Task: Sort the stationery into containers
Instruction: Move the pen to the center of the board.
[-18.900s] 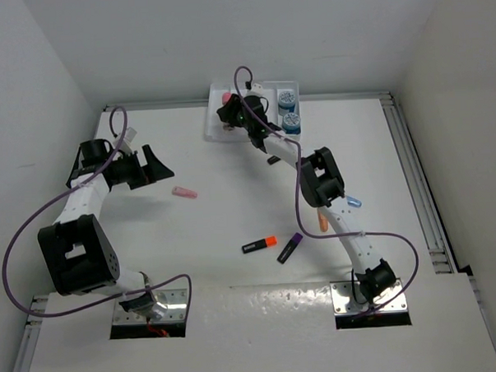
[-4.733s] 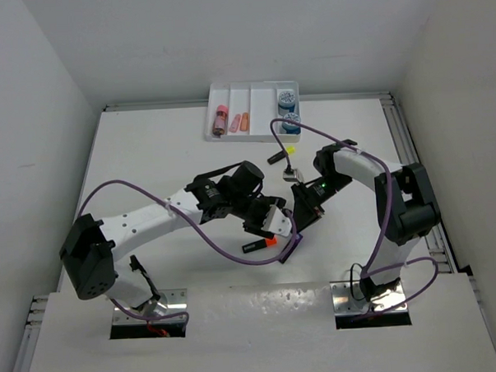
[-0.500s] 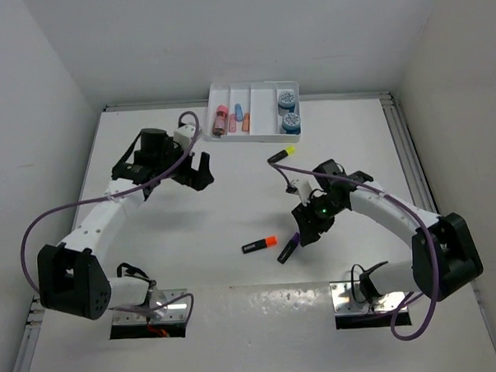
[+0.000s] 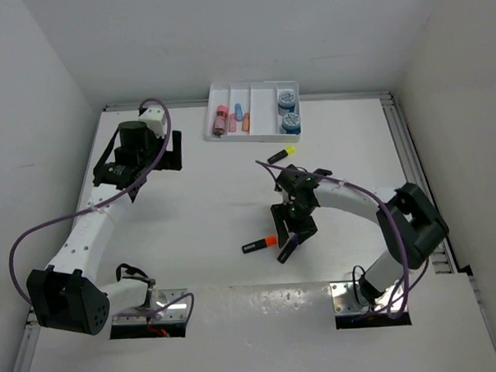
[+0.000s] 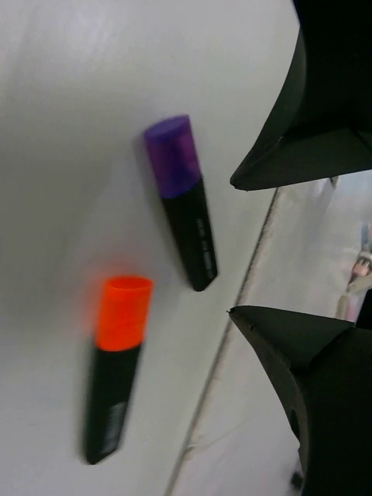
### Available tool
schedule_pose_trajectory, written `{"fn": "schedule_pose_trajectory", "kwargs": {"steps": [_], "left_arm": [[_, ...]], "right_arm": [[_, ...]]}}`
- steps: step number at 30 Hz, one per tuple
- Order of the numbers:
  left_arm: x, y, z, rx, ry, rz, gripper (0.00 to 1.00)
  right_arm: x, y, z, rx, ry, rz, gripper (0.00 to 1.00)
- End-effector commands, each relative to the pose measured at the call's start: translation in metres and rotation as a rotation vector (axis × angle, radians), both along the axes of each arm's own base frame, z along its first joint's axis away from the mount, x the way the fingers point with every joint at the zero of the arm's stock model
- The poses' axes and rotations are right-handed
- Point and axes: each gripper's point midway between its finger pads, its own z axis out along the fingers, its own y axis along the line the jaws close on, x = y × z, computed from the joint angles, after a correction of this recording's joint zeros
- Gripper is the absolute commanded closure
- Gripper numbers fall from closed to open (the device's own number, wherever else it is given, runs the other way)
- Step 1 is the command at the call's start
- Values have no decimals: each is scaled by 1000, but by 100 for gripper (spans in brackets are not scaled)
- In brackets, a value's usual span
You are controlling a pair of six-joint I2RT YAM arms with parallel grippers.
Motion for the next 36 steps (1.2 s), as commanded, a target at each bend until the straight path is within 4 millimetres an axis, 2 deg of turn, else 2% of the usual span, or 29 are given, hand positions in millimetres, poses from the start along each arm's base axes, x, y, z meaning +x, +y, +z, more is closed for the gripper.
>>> {"fn": "schedule_pose_trajectory", "kwargs": {"steps": [1, 7, 10, 16, 24, 26, 30, 34, 36], "left_arm": [[7, 13, 20, -13, -55, 82, 0], [17, 18, 29, -12, -89, 96, 0], [21, 17, 32, -27, -100, 93, 0], [28, 16, 37, -51, -125, 102, 0], [35, 17, 42, -59, -146, 105, 0], [36, 17, 40, -63, -142, 107, 0], [35, 20, 40, -46, -138, 110, 0], [35, 27, 45, -29, -160, 118, 0], [34, 26, 43, -36, -155, 109, 0]], "right_arm": [[28, -4, 0, -147, -48, -174, 40], [27, -18, -20, -249, -51, -283, 42], [30, -22, -20, -277, -78, -304, 43], [23, -14, -20, -221, -99, -360, 42], [35, -15, -29, -247, -128, -369, 41], [38, -17, -37, -244, -122, -380, 45], [48, -25, -44, -246, -143, -382, 78], [71, -38, -39, -244, -206, -361, 83], [90, -46, -33, -234, -246, -376, 84]]}}
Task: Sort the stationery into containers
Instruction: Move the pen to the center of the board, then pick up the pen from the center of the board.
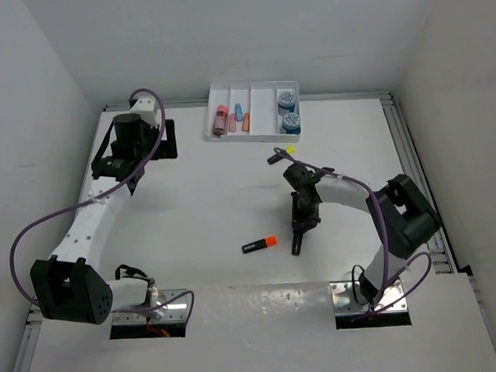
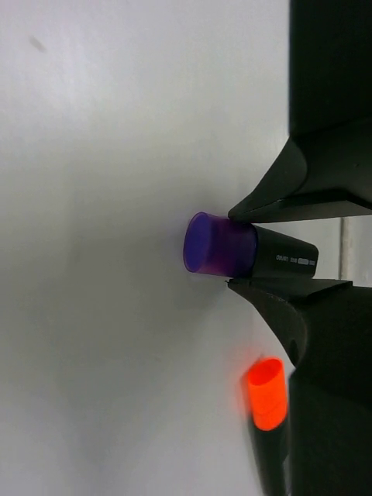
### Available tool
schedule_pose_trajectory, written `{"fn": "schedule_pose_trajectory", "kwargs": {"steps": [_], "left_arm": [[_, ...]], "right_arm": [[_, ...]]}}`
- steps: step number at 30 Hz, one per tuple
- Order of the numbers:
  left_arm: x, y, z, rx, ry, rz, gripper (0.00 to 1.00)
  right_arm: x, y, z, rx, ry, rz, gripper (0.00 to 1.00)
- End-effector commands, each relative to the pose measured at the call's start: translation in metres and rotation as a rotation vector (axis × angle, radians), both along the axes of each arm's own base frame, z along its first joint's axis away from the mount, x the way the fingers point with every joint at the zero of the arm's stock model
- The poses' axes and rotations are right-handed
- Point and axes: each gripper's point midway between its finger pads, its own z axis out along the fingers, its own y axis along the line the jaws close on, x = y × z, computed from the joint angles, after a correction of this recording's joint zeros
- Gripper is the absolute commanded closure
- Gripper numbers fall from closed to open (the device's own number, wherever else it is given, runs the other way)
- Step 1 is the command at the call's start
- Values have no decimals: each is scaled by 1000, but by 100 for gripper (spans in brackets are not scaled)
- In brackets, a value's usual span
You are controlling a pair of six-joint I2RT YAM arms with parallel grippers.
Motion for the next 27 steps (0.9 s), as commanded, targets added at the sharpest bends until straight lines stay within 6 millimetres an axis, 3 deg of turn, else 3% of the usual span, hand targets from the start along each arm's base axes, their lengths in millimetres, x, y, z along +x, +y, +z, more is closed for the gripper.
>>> {"fn": "schedule_pose_trajectory", "kwargs": {"steps": [1, 6, 7, 9, 10, 11, 12, 15, 16, 23, 27], "left_arm": [[7, 5, 31, -9, -94, 8, 0], [9, 1, 22, -21, -96, -16, 0], [11, -1, 23, -22, -107, -21, 0], [14, -1, 24, -17, -121, -22, 0], [18, -1, 26, -11, -124, -23, 0], [19, 0, 29, -7, -131, -21, 0], [21, 0, 29, -7, -129, -20, 0], [22, 0, 34, -2, -140, -22, 0], [22, 0, 34, -3, -140, -23, 0], [18, 1, 36, -3, -151, -22, 0], [15, 0, 33, -14, -150, -23, 0]], "right_arm": [[49, -19, 8, -31, -152, 38, 86], [110, -31, 26, -44, -299, 247, 94], [133, -34, 30, -55, -349, 262, 89], [157, -37, 33, -54, -378, 335, 79], [183, -40, 45, -36, -391, 339, 69], [180, -44, 35, -30, -357, 336, 64], [193, -42, 43, -13, -377, 334, 59], [200, -44, 38, 15, -377, 322, 30], [200, -45, 38, 14, -382, 317, 27], [179, -53, 29, 1, -407, 248, 27], [178, -48, 25, 1, -446, 256, 29]]}}
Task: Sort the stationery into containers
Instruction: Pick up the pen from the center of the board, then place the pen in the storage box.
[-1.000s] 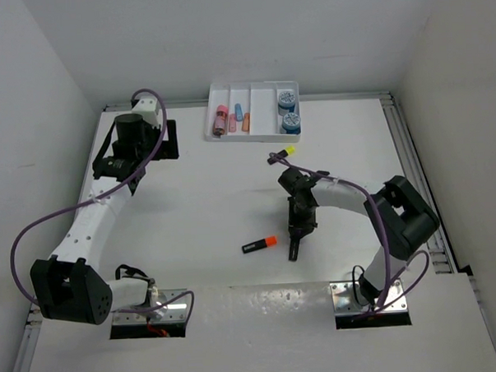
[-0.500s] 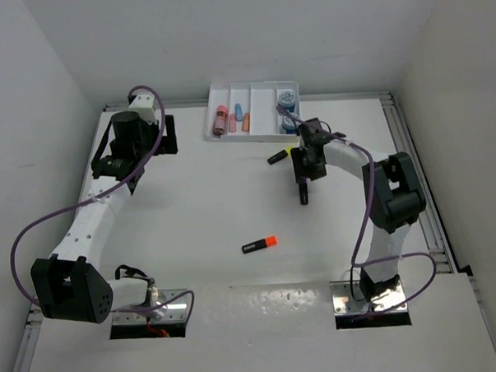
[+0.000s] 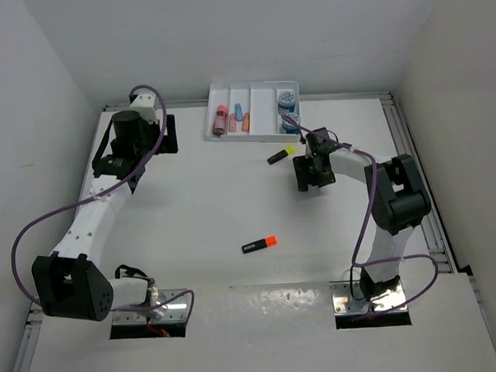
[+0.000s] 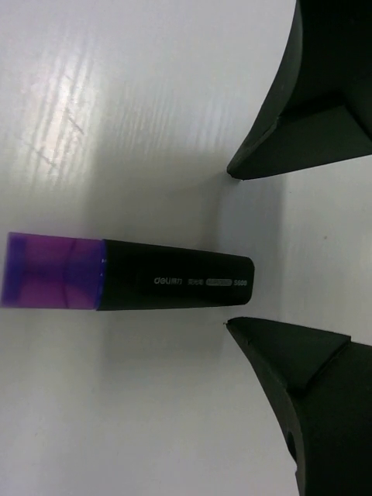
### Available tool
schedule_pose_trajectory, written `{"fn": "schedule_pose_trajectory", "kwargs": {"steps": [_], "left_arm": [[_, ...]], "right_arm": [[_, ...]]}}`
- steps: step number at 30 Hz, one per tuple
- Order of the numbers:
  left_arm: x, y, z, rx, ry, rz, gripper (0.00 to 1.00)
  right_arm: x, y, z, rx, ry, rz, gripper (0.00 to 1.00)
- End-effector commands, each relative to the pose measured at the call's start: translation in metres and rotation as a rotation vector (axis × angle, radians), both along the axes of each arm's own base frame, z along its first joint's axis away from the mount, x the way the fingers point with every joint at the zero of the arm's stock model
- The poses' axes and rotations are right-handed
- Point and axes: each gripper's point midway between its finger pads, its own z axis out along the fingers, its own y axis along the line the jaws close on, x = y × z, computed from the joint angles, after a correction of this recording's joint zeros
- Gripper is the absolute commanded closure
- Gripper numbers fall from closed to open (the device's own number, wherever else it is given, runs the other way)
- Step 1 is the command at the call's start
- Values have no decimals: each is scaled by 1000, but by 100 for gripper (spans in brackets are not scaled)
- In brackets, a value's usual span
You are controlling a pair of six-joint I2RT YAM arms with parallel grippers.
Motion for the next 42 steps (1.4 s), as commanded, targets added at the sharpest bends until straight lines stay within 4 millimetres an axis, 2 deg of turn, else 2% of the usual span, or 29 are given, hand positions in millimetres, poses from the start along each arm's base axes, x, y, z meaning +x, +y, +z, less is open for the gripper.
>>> {"fn": "schedule_pose_trajectory", "kwargs": {"steps": [1, 7, 9, 13, 14, 19, 21, 23, 24, 25, 26, 27, 29, 30, 31, 32, 33, 34, 35, 36, 38, 42], "left_arm": [[-2, 3, 23, -13, -80, -1, 0], [-7, 15, 27, 12, -88, 18, 0], [-10, 18, 26, 11, -85, 21, 0], [-11, 20, 23, 11, -74, 24, 0], [-11, 21, 24, 11, -77, 25, 0], [-6, 22, 18, -8, -58, 37, 0], [-5, 21, 16, -16, -48, 32, 0], [-5, 21, 14, -14, -44, 27, 0], [-5, 21, 15, -14, -47, 28, 0], [-4, 22, 14, -12, -45, 29, 0], [-4, 21, 13, -14, -42, 28, 0], [-4, 21, 11, -13, -39, 26, 0], [-2, 17, 9, -21, -31, 5, 0], [-1, 16, 8, -23, -29, 4, 0], [0, 16, 9, -25, -31, 3, 0], [1, 16, 4, -26, -18, 2, 0], [3, 16, 4, -29, -18, 3, 0], [4, 15, 2, -30, -13, -1, 0], [4, 15, 0, -33, -12, -2, 0], [4, 14, -1, -35, -10, -4, 0], [4, 12, -3, -42, -6, -20, 0], [2, 8, -4, -52, -10, -39, 0]], "right_arm": [[26, 12, 21, 42, -158, 2, 31], [36, 19, 16, 53, -195, 11, 39], [37, 21, 13, 45, -191, 16, 46], [31, 23, 9, 39, -124, 1, 64], [29, 23, 8, 36, -115, -1, 73], [24, 26, 8, 20, -106, 23, 95], [28, 39, 17, 60, -122, 49, 100], [30, 58, 31, 145, -129, 95, 100], [38, 73, 50, 194, -168, 126, 100], [40, 85, 60, 239, -178, 149, 100], [46, 94, 72, 260, -200, 165, 100], [58, 109, 95, 289, -239, 183, 100], [73, 122, 112, 326, -264, 178, 100], [92, 132, 140, 352, -322, 176, 100], [102, 135, 146, 357, -339, 165, 100], [114, 136, 138, 351, -326, 133, 100], [135, 142, 162, 364, -389, 127, 100], [148, 144, 143, 354, -365, 104, 100], [166, 148, 160, 356, -418, 91, 100], [176, 149, 160, 357, -433, 85, 100], [197, 154, 145, 352, -464, 75, 100], [235, 150, 139, 358, -566, 16, 100]]}}
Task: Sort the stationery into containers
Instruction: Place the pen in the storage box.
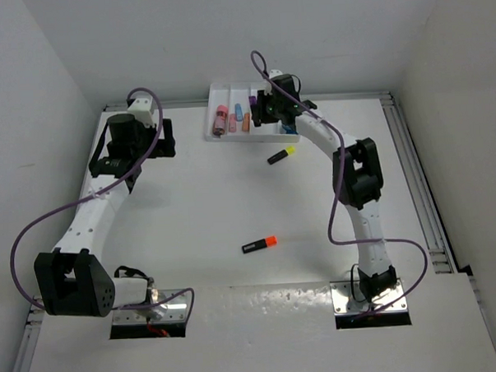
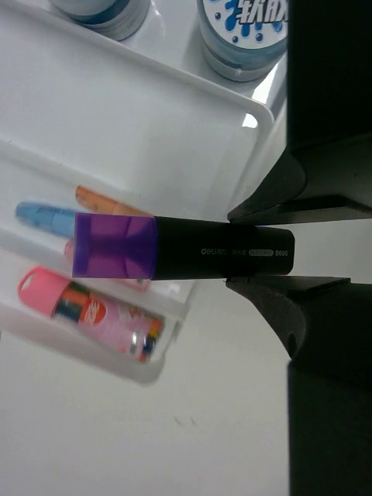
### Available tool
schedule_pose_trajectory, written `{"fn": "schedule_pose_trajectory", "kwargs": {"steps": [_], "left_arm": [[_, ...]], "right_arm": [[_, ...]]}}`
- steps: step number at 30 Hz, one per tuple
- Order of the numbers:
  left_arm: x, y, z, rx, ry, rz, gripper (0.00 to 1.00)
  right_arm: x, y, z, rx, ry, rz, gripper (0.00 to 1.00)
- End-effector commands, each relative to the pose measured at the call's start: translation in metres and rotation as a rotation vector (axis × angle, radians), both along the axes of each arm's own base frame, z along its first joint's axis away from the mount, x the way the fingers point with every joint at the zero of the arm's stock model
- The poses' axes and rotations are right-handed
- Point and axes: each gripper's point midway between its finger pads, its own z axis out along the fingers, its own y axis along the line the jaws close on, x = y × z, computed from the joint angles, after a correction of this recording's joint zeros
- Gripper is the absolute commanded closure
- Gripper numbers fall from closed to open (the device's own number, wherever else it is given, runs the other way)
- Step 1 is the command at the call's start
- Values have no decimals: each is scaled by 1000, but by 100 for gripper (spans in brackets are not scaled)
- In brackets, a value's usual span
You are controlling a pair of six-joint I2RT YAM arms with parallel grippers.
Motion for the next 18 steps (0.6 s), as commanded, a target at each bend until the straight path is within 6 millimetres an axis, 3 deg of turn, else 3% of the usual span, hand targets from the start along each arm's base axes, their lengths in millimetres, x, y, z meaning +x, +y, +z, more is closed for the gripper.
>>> {"fn": "schedule_pose_trajectory", "kwargs": {"steps": [1, 2, 4, 8, 9, 11, 12, 14, 15, 17, 18], "left_arm": [[1, 0, 14, -26, -58, -13, 0], [0, -1, 13, -29, -59, -17, 0], [-3, -4, 9, -39, -52, -29, 0], [-10, -19, 1, -52, -35, -104, 0], [-15, -33, 2, -38, -43, -191, 0], [-30, -59, -10, -7, -26, -371, 0], [-42, -78, -19, 68, -18, -489, 0], [-65, -102, -41, 116, 21, -643, 3], [-81, -119, -50, 154, 36, -727, 4], [-109, -146, -71, 181, 82, -839, 8], [-118, -153, -78, 185, 98, -870, 8]], "right_arm": [[34, -9, -9, 19, -64, -91, 100], [44, -8, -3, 29, -106, -106, 100], [58, -10, -11, 22, -146, -142, 100], [68, -15, -15, -21, -203, -201, 97], [68, -18, -14, -28, -208, -210, 80], [64, -20, -14, -32, -196, -209, 58], [61, -22, -4, -20, -192, -203, 44], [50, -25, 0, -12, -161, -188, 37], [46, -30, 22, 21, -168, -198, 35], [31, -36, 30, 55, -122, -183, 34], [23, -46, 56, 74, -133, -193, 33]]}}
